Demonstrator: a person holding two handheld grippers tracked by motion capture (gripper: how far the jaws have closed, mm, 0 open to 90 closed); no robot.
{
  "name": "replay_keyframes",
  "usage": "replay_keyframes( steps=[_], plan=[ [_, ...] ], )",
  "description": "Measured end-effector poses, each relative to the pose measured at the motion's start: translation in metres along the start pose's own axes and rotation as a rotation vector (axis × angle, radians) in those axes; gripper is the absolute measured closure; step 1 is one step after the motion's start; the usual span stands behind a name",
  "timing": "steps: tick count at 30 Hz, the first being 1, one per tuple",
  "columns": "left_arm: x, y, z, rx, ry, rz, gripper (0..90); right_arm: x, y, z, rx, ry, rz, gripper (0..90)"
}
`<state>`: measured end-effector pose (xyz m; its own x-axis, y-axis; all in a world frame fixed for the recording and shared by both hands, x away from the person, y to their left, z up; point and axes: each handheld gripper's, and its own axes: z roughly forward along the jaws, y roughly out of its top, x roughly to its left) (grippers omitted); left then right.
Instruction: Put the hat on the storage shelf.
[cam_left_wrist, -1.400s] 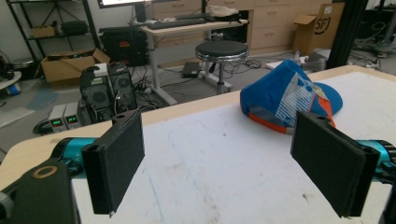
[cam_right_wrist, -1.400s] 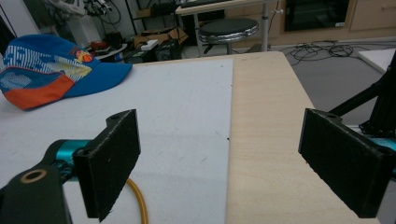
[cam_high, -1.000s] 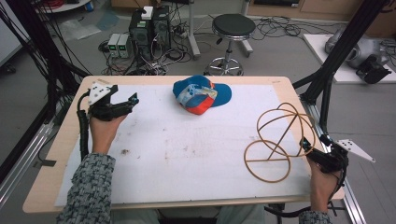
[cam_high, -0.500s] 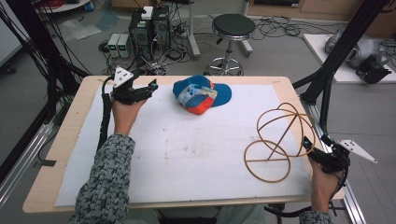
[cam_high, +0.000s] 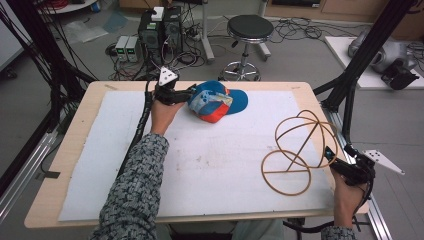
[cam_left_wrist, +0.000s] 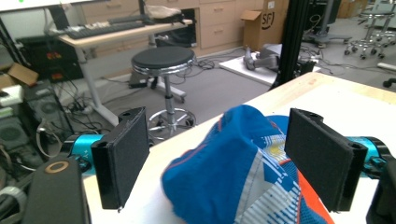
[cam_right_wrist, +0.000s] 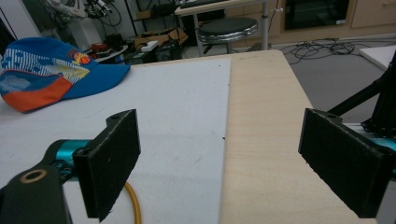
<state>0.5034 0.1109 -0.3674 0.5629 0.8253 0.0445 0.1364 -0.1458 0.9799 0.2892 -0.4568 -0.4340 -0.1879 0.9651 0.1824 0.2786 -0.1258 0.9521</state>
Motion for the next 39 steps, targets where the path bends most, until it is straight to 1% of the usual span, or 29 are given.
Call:
replay_keyframes(
  steps=[1, 2, 4, 6, 8, 9, 11, 14, 15, 16, 17, 18, 19, 20, 23, 24, 25, 26, 27, 28, 29, 30, 31, 32, 33, 34, 36, 37, 39],
  plan=[
    [-0.002, -0.003, 0.007, 0.001, -0.006, -0.016, 22.2, 0.000, 0.000, 0.000, -0.002, 0.001, 0.003, 11.8],
    [-0.002, -0.003, 0.007, 0.001, -0.006, -0.016, 22.6, 0.000, 0.000, 0.000, -0.001, 0.001, 0.005, 11.8],
    [-0.004, -0.006, 0.015, -0.002, -0.008, -0.038, 23.3, 0.000, 0.000, -0.001, 0.000, 0.002, 0.006, 11.9],
    [-0.004, -0.007, 0.019, 0.002, -0.008, -0.047, 23.5, 0.000, 0.000, -0.001, 0.000, 0.002, 0.005, 11.9],
    [-0.005, -0.006, 0.028, 0.014, -0.011, -0.045, 23.5, 0.000, 0.000, 0.000, -0.003, 0.004, 0.006, 11.8],
    [-0.005, -0.006, 0.028, 0.014, -0.011, -0.045, 23.3, 0.000, 0.000, 0.000, 0.000, 0.001, -0.002, 11.8],
    [-0.007, -0.004, 0.036, 0.020, -0.011, -0.030, 23.0, -0.001, -0.001, 0.000, 0.005, 0.000, -0.005, 11.8],
    [-0.009, -0.005, 0.046, 0.036, -0.017, -0.022, 22.1, -0.001, -0.001, 0.000, 0.009, -0.003, -0.006, 11.8],
    [-0.009, -0.005, 0.046, 0.036, -0.017, -0.022, 21.8, -0.001, -0.001, 0.000, 0.010, -0.003, -0.008, 11.9],
    [-0.011, -0.007, 0.052, 0.039, -0.033, -0.021, 21.6, -0.001, -0.001, 0.000, 0.011, 0.000, -0.007, 11.9],
    [-0.011, -0.007, 0.052, 0.039, -0.033, -0.021, 21.6, -0.001, -0.001, 0.000, 0.024, -0.007, -0.007, 11.9],
    [-0.012, -0.010, 0.057, 0.053, -0.033, -0.016, 21.6, -0.001, -0.002, 0.000, 0.023, -0.003, -0.003, 11.8],
    [-0.012, -0.010, 0.057, 0.053, -0.033, -0.016, 21.7, -0.001, -0.002, 0.000, 0.021, -0.002, -0.001, 11.9],
    [-0.013, -0.012, 0.060, 0.070, -0.027, -0.006, 21.7, -0.001, -0.002, -0.001, 0.022, -0.003, -0.001, 11.8],
    [-0.013, -0.014, 0.064, 0.081, -0.019, -0.008, 22.1, -0.003, -0.002, -0.002, 0.020, -0.006, -0.008, 11.9],
    [-0.013, -0.015, 0.065, 0.086, -0.015, -0.011, 22.2, -0.002, -0.002, -0.002, 0.022, -0.006, -0.002, 11.9],
    [-0.012, -0.018, 0.068, 0.104, 0.000, -0.031, 22.2, -0.003, -0.002, -0.002, 0.021, -0.007, -0.004, 11.9],
    [-0.013, -0.020, 0.069, 0.112, 0.000, -0.051, 22.2, -0.003, -0.002, -0.002, 0.026, -0.011, -0.002, 11.9],
    [-0.013, -0.020, 0.069, 0.112, 0.000, -0.051, 22.6, -0.004, -0.003, -0.001, 0.032, -0.014, 0.007, 11.9],
    [-0.013, -0.020, 0.071, 0.116, 0.004, -0.058, 24.7, -0.004, -0.003, 0.000, 0.031, -0.010, 0.009, 11.9],
    [-0.015, -0.021, 0.072, 0.131, 0.018, -0.037, 28.1, -0.003, -0.003, 0.000, 0.032, -0.006, 0.014, 11.9],
    [-0.016, -0.021, 0.073, 0.137, 0.014, -0.029, 30.6, -0.003, -0.003, 0.000, 0.036, -0.011, 0.001, 11.9],
    [-0.016, -0.021, 0.073, 0.137, 0.014, -0.029, 34.1, -0.003, -0.003, 0.000, 0.033, -0.007, 0.001, 11.9],
    [-0.017, -0.020, 0.073, 0.147, 0.005, -0.025, 41.7, -0.002, -0.002, -0.001, 0.032, -0.011, 0.001, 11.9],
    [-0.017, -0.020, 0.073, 0.147, 0.005, -0.025, 48.5, -0.002, -0.002, -0.001, 0.029, -0.010, 0.010, 11.9],
    [-0.017, -0.019, 0.072, 0.140, -0.015, -0.027, 55.4, -0.003, -0.002, -0.001, 0.028, -0.010, 0.004, 11.9],
    [-0.019, -0.015, 0.071, 0.150, -0.020, 0.008, 66.2, -0.004, -0.003, -0.001, 0.030, -0.010, 0.010, 11.8],
    [-0.020, -0.012, 0.069, 0.166, -0.026, 0.034, 71.6, -0.004, -0.003, -0.002, 0.030, -0.013, 0.013, 11.9],
    [-0.020, -0.009, 0.068, 0.167, -0.033, 0.032, 80.2, -0.004, -0.002, -0.002, 0.023, -0.010, 0.012, 11.9]
  ],
)
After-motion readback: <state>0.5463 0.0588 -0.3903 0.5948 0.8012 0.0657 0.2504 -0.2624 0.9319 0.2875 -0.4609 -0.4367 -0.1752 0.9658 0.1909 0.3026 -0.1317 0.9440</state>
